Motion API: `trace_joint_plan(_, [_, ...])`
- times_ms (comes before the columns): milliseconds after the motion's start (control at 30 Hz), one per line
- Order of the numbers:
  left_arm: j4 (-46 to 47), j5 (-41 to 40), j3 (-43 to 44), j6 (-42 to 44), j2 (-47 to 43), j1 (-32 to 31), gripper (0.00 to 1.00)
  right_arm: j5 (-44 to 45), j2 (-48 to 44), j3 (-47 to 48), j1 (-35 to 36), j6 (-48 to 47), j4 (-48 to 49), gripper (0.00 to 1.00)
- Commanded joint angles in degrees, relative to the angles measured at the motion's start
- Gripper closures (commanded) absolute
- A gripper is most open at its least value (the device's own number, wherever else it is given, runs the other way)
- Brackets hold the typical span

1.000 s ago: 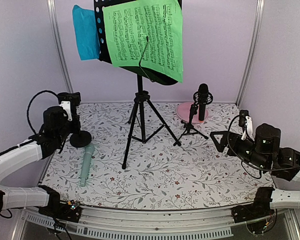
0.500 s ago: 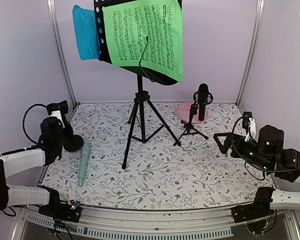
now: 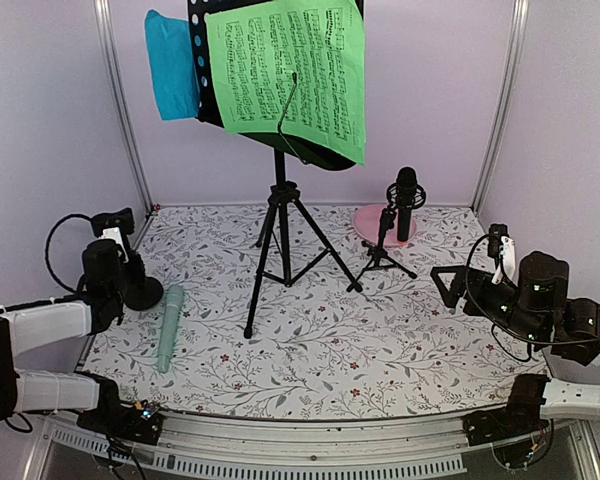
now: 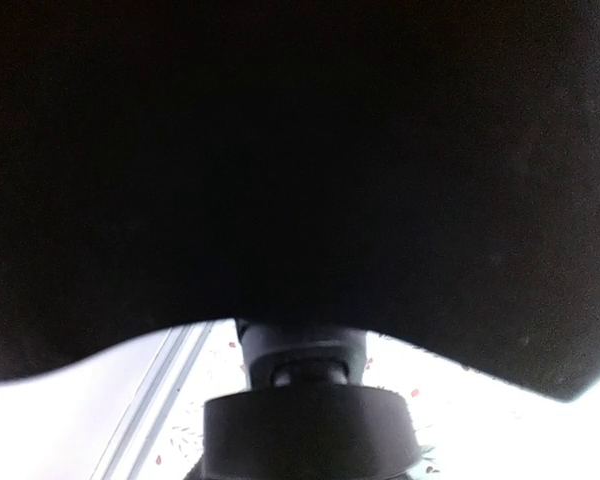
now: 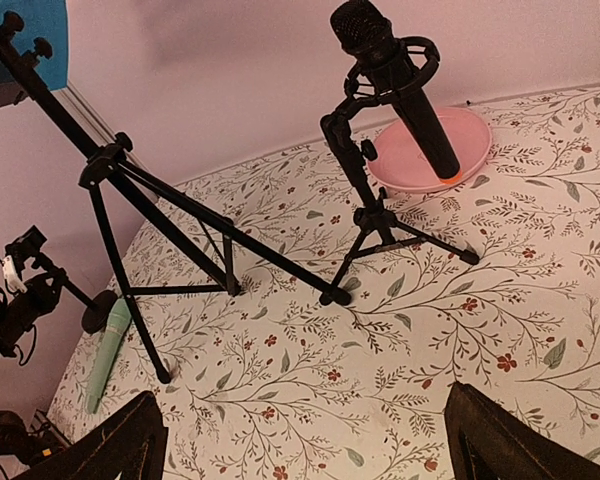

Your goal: Pack up the instrument practice props

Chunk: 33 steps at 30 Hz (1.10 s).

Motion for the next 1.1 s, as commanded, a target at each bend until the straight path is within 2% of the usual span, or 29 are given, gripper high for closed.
trace_joint_plan(0, [4.6,-1.6,-0.5,-0.6,-0.8,0.8,1.00,1.4,0.0,-0.1,-0.2,-1.7,0.5,0.01])
trace_joint_plan(167, [4.5,-2.2,-2.1,-2.3,-1.2,0.8,1.00,1.2,0.3,-0.2,-0.1,-2.7,0.9,0.01])
trace_joint_plan(233, [4.8,-2.3,-2.8,-2.5,-2.0,0.7,0.96,1.2,0.2,-0.2,-0.2,-3.0,0.9,0.01])
trace_joint_plan(433, [3.4,-2.3,-3.1,-2.0,-3.4,0.7,0.84,1.5,-0.6,-0.9,-0.2,-3.0,0.9,0.01])
trace_joint_plan(500, [2.5,-2.8,-3.2,-2.6,-4.1,0.7,0.77,1.4,-0.6,-1.0,-0.2,-2.6,0.9,0.01])
trace_joint_plan(633, [1.0,-2.4,-4.0,-3.6,-6.2,0.7,0.70,1.2,-0.6,-1.3,-0.2,-1.9,1.1,0.01])
trace_joint_plan(700, [-0.2,-2.4,-4.4,-4.4,-7.5,0.7,0.64,1.2,-0.6,-1.6,-0.2,-1.7,1.2,0.01])
trace_joint_plan(900, [-4.5,-1.0,-4.6,-4.0,-11.4,0.7,0.58,1.1,-0.8,-2.4,-0.2,-1.1,1.8,0.01])
trace_joint_plan(967, [-7.4,-1.5,-4.0,-4.3,-12.5,0.7,0.53,0.9,-0.9,-2.7,-0.2,-0.9,2.2,0.01])
trace_joint_plan(1067, [-12.4,-1.6,-3.0,-5.8,-15.2,0.7,0.40,0.0,-0.6,-2.8,-0.2,-0.7,2.7,0.01])
